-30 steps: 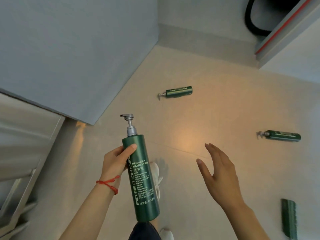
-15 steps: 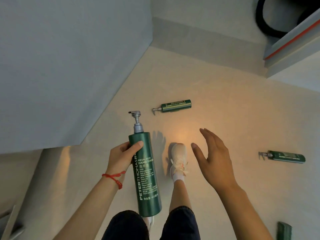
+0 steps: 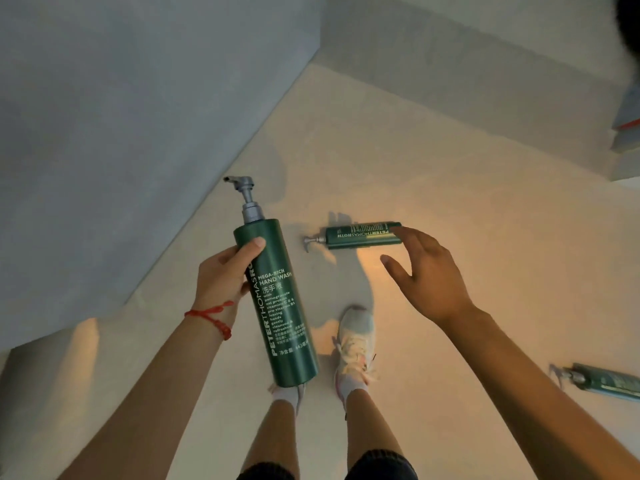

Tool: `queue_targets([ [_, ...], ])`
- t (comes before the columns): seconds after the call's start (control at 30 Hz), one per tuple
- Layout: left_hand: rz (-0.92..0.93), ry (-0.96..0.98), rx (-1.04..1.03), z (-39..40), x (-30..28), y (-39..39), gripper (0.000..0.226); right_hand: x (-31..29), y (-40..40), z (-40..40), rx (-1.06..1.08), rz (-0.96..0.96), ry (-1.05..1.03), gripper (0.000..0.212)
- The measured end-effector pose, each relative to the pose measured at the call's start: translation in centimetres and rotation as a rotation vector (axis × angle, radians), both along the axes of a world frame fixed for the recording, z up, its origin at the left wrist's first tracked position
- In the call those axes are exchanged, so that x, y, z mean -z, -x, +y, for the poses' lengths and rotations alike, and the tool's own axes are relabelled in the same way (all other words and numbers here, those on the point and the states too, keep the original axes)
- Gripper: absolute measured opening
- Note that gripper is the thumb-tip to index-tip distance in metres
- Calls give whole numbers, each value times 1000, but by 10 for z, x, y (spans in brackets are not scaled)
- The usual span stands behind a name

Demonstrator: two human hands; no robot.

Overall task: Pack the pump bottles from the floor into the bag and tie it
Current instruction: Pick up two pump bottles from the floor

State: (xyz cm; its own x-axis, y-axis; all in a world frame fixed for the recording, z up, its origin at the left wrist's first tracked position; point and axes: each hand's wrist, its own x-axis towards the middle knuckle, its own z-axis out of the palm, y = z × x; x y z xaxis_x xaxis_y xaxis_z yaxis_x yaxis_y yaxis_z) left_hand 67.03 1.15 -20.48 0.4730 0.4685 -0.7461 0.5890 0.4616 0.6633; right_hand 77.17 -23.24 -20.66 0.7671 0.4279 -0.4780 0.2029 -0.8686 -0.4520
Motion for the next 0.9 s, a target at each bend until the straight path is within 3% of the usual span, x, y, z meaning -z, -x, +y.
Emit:
queue_targets([
  [0.1,38,-5,37,10,62,-13,13,63,-15,20,-5,30,-23,44],
  [0.37,148,-19,172,28,211,2,13,244,-35,53,-193,193,76,59],
  [0.63,226,-11,205,29,251,30,13,313,-33,49,-368,109,106,70],
  [0.7,227,-17,207,27,247,30,12,309,-30,47,-267,150,49,65],
  [0.9,163,-32,237,23,189,13,7,229,-17,31,526,466,-378,25],
])
